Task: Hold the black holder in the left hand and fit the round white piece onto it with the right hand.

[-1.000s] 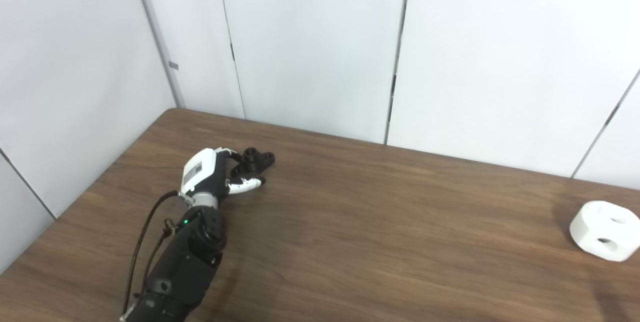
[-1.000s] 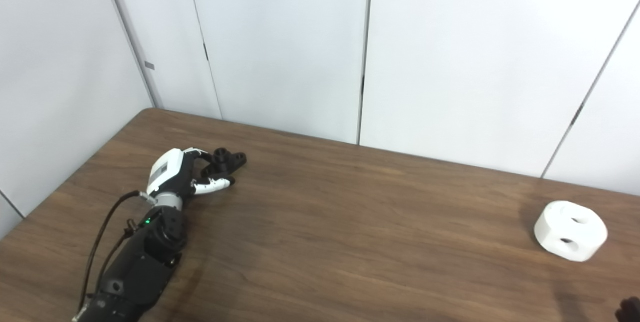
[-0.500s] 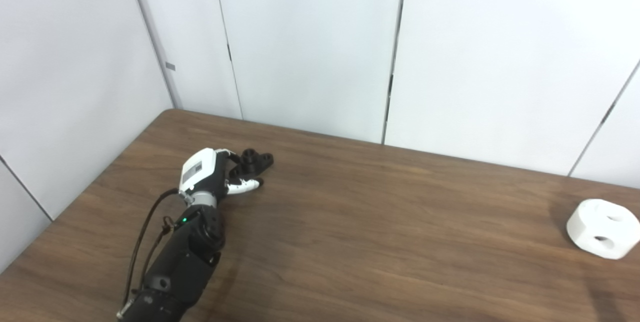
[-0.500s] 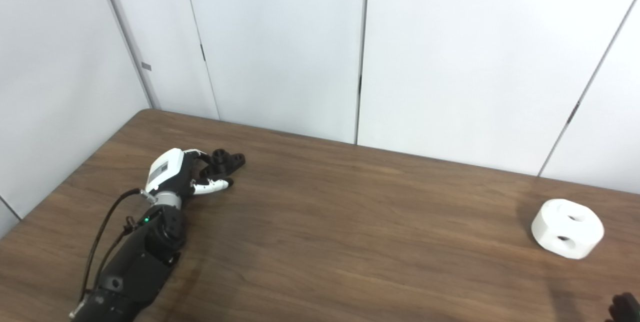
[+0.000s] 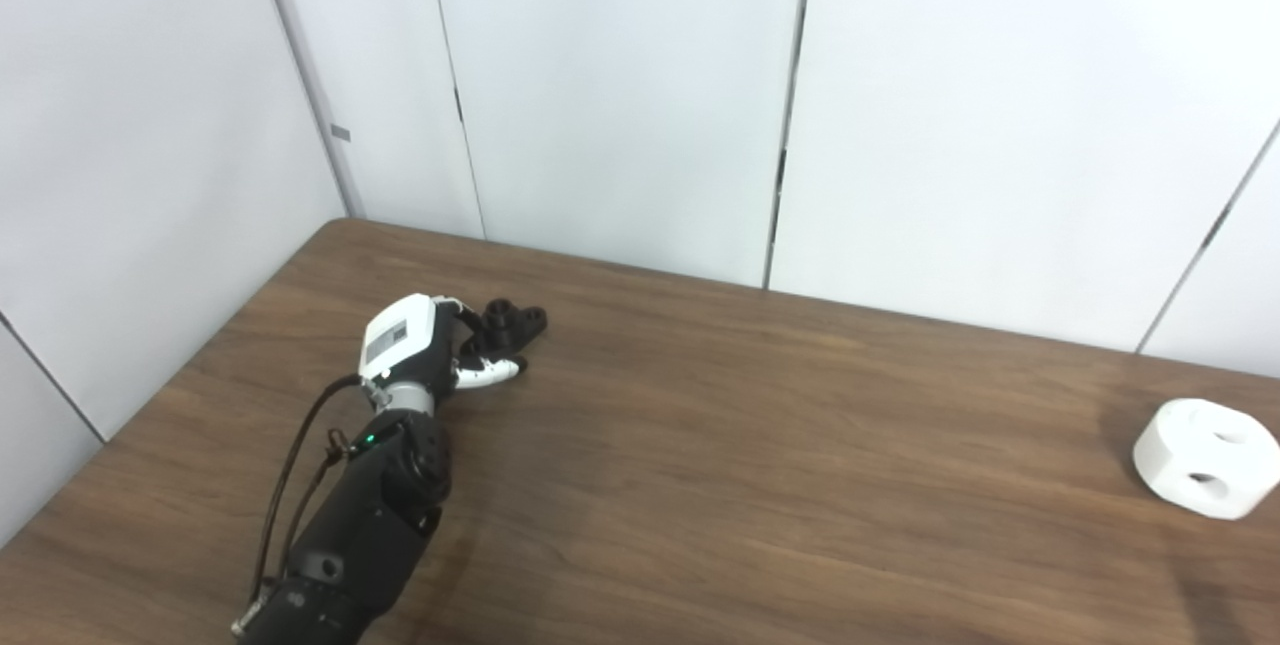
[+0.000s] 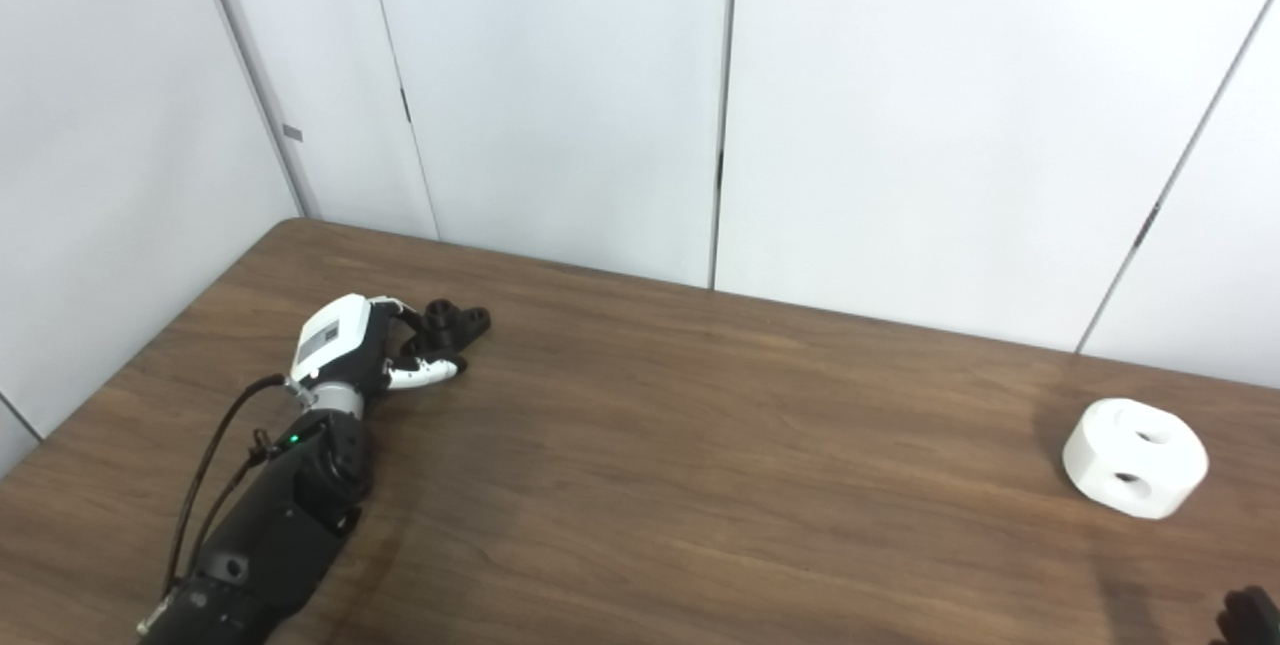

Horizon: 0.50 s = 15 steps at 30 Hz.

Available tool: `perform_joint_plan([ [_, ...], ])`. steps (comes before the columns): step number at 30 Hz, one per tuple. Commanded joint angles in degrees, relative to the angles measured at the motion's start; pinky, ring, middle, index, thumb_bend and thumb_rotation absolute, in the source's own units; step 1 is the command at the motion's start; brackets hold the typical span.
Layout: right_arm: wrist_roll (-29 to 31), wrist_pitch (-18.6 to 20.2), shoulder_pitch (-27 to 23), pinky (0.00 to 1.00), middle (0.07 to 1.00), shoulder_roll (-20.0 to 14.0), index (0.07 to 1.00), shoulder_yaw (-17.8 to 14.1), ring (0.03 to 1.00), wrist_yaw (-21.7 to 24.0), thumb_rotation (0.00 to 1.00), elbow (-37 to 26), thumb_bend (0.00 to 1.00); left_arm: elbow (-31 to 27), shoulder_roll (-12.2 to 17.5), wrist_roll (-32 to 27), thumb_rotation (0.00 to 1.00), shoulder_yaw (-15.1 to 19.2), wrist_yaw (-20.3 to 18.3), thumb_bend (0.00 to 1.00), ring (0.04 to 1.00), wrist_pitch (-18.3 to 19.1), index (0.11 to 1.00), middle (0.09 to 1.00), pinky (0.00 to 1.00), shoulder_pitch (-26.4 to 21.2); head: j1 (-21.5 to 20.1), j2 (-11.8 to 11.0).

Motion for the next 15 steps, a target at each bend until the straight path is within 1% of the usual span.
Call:
perform_joint_plan([
  [1, 0.5, 1.2, 1.6, 1.0, 0.988, 2.3, 1.0, 1.8, 1.0, -0.1, 0.98, 2.8, 0.68, -0.8, 1.4, 1.0, 0.22, 0.6, 1.4, 0.74, 0.946, 0.2, 0.617, 0.878, 0.92, -1.6, 0.0, 0.2],
  [3, 0.7, 1.1, 1.6, 1.0, 0.99, 2.2, 1.0, 1.8, 1.0, 0.0, 0.98, 2.9, 0.68, -0.9, 1.2, 0.8, 0.19, 0.8, 1.8, 0.73, 0.942, -0.1, 0.593, 0.872, 0.92, -1.6, 0.0, 0.2],
  [4, 0.8, 1.1, 1.6, 1.0, 0.99, 2.2, 1.0, 1.8, 1.0, 0.1, 0.98, 2.9, 0.68, -0.8, 1.1, 0.6, 0.13, 1.0, 2.2, 0.63, 0.94, -0.4, 0.544, 0.869, 0.92, -1.5, 0.0, 0.2],
  [6, 0.6, 1.2, 1.6, 1.0, 0.992, 2.2, 1.0, 1.8, 1.0, 0.0, 0.98, 2.7, 0.68, -0.6, 0.8, 0.4, 0.08, 1.2, 3.1, 0.54, 0.934, -1.1, 0.502, 0.863, 0.91, -1.5, 0.0, 0.2],
  [10, 0.3, 1.4, 1.7, 1.0, 0.992, 2.1, 1.0, 1.7, 1.0, 0.0, 0.98, 2.6, 0.69, -0.4, 0.3, -0.1, 0.05, 1.6, 4.4, 0.52, 0.925, -2.0, 0.489, 0.848, 0.9, -1.3, 0.0, 0.2],
  [15, 0.3, 1.2, 1.5, 1.0, 0.985, 2.0, 1.0, 1.6, 1.0, -0.1, 0.97, 2.8, 0.69, -0.5, 0.3, -0.2, 0.05, 1.7, 4.6, 0.52, 0.92, -2.4, 0.488, 0.838, 0.89, -1.2, 0.0, 0.2],
])
